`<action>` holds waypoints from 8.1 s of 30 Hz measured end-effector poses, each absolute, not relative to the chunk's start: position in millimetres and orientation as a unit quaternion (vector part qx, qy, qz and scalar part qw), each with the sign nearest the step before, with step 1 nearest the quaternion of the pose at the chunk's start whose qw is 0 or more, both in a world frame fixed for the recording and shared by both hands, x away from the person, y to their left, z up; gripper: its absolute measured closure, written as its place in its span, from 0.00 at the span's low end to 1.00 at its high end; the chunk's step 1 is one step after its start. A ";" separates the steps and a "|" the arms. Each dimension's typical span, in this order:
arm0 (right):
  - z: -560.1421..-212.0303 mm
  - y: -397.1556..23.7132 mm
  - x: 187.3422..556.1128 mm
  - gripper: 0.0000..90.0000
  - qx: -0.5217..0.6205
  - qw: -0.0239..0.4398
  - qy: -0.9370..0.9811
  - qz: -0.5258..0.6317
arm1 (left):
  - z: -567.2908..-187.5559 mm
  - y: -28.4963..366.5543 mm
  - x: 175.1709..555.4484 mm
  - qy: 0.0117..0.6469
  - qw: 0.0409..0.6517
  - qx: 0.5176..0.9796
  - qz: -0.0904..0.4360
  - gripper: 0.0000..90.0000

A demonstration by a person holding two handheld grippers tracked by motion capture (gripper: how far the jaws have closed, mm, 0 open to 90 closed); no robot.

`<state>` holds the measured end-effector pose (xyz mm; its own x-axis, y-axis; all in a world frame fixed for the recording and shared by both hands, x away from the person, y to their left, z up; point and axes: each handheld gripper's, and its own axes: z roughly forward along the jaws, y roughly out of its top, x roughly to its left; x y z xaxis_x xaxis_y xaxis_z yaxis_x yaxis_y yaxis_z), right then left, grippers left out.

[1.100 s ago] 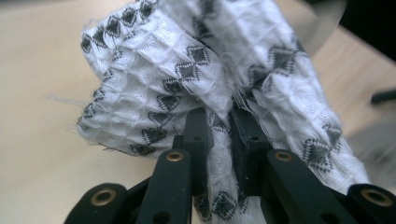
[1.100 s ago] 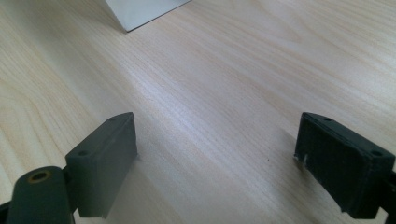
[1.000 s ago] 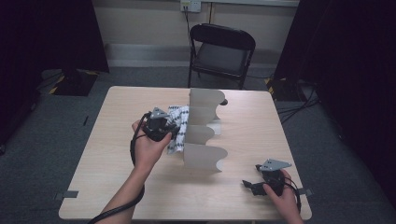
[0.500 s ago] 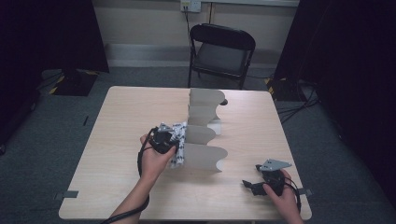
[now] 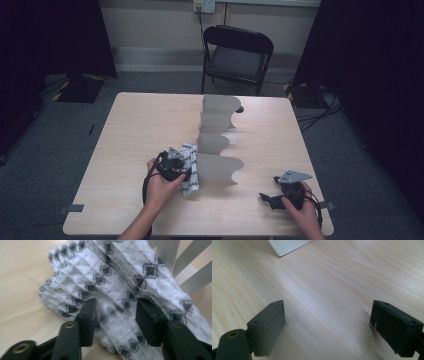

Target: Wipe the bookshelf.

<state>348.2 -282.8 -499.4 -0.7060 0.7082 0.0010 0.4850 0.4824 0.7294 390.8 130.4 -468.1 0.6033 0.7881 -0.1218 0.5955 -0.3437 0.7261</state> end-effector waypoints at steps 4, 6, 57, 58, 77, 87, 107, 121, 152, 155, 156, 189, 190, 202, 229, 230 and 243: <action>-499.4 -282.9 348.2 0.13 0.352 0.152 0.847 0.367 | -459.3 141.0 390.7 0.433 0.385 0.801 0.149 0.48; -499.4 -282.8 348.2 0.13 0.352 0.152 0.847 0.367 | -456.3 148.4 391.6 0.438 0.388 0.797 0.149 0.48; -499.4 -282.8 348.2 0.13 0.352 0.152 0.847 0.367 | -487.8 162.9 370.7 0.390 0.367 0.835 0.128 0.51; -499.4 -282.9 348.2 0.13 0.352 0.152 0.848 0.367 | -487.9 160.9 367.8 0.385 0.367 0.837 0.130 0.52; -499.4 -282.8 348.2 0.13 0.352 0.152 0.847 0.367 | -460.5 169.3 346.6 0.381 0.396 0.825 0.134 0.47; -499.4 -282.8 348.2 0.13 0.352 0.152 0.847 0.367 | -485.2 172.9 370.2 0.379 0.390 0.832 0.108 0.45; -499.0 -282.0 345.9 0.14 0.348 0.160 0.848 0.366 | -490.7 123.4 341.5 0.347 0.398 0.846 0.077 0.62; -473.4 -256.4 328.7 0.24 0.285 0.164 0.849 0.413 | -487.0 109.5 343.5 0.338 0.400 0.849 0.072 0.46; -458.8 -159.0 316.2 0.46 0.227 0.096 0.863 0.442 | -489.0 202.6 347.2 0.356 0.357 0.851 0.148 0.29; -461.5 -150.9 318.0 0.47 0.223 0.088 0.862 0.447 | -493.7 207.0 347.1 0.364 0.351 0.849 0.154 0.29; -463.1 -147.8 318.4 0.47 0.219 0.086 0.864 0.446 | -495.0 208.0 347.1 0.368 0.356 0.845 0.152 0.27; -464.2 -134.3 333.3 0.85 0.224 0.123 0.883 0.394 | -500.8 215.0 348.6 0.371 0.372 0.835 0.161 0.17; -456.9 -135.5 331.9 0.85 0.221 0.127 0.881 0.398 | -500.8 215.0 348.6 0.371 0.372 0.835 0.161 0.17; -366.4 -142.0 330.7 0.85 0.194 0.160 0.850 0.463 | -500.8 214.9 348.6 0.371 0.372 0.835 0.161 0.17; -479.1 -152.2 347.4 0.85 0.226 0.110 0.876 0.411 | -500.6 215.3 348.8 0.370 0.370 0.837 0.161 0.17; -481.0 -153.1 347.5 0.84 0.227 0.108 0.877 0.410 | -500.6 215.3 348.8 0.370 0.371 0.837 0.161 0.17; -491.6 -156.0 347.0 0.84 0.227 0.096 0.880 0.406 | -500.7 215.3 348.8 0.370 0.371 0.836 0.161 0.17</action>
